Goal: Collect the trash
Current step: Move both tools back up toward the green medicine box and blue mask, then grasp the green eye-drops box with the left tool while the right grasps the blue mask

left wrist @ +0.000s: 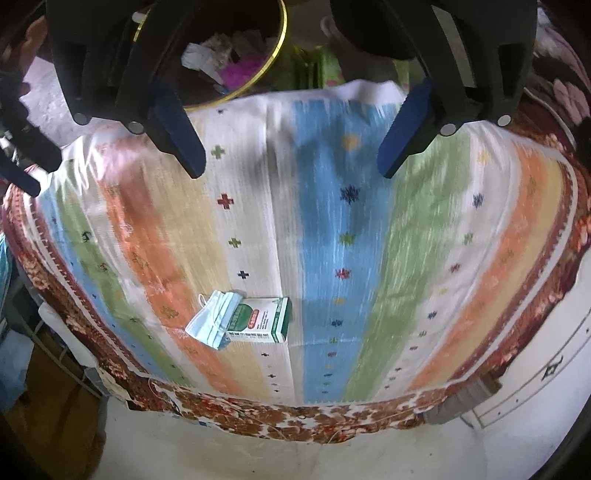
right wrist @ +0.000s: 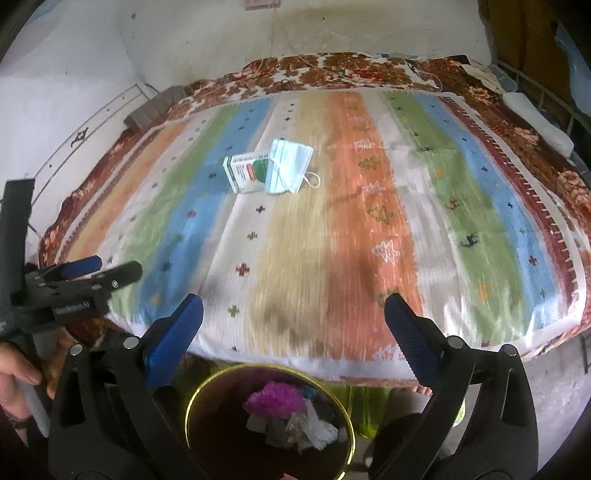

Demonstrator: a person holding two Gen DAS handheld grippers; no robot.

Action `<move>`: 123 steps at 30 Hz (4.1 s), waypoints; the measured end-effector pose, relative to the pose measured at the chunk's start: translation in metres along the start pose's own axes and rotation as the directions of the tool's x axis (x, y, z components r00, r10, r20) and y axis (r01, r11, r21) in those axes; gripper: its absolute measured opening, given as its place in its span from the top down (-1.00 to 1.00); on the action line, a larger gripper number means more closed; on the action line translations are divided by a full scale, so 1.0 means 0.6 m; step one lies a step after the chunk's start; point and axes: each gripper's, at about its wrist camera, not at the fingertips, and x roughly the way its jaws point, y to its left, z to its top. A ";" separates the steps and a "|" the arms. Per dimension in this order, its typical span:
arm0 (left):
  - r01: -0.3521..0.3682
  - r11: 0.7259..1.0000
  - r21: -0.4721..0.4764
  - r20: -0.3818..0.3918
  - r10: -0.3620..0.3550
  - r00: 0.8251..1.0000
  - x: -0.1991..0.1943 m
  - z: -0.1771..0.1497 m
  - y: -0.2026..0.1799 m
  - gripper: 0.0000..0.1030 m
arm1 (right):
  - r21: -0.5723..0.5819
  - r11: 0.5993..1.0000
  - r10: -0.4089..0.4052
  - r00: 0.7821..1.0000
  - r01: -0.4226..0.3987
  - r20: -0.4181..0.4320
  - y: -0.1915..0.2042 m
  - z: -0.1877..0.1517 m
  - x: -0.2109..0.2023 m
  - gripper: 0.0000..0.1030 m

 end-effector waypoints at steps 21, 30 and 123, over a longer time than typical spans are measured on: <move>0.071 0.992 0.109 0.077 -0.079 0.994 0.108 0.088 0.027 -0.88 | -0.021 0.999 0.042 0.997 -0.041 0.059 0.002 0.086 0.099 -0.83; 0.147 0.979 0.143 0.107 -0.163 0.981 0.141 0.113 0.026 -0.88 | -0.069 0.997 0.027 0.996 -0.021 0.088 0.023 0.121 0.152 -0.83; 0.113 0.993 0.030 0.034 -0.114 0.993 0.148 0.144 0.047 0.58 | -0.127 0.989 0.065 0.997 -0.070 -0.037 0.060 0.196 0.223 0.80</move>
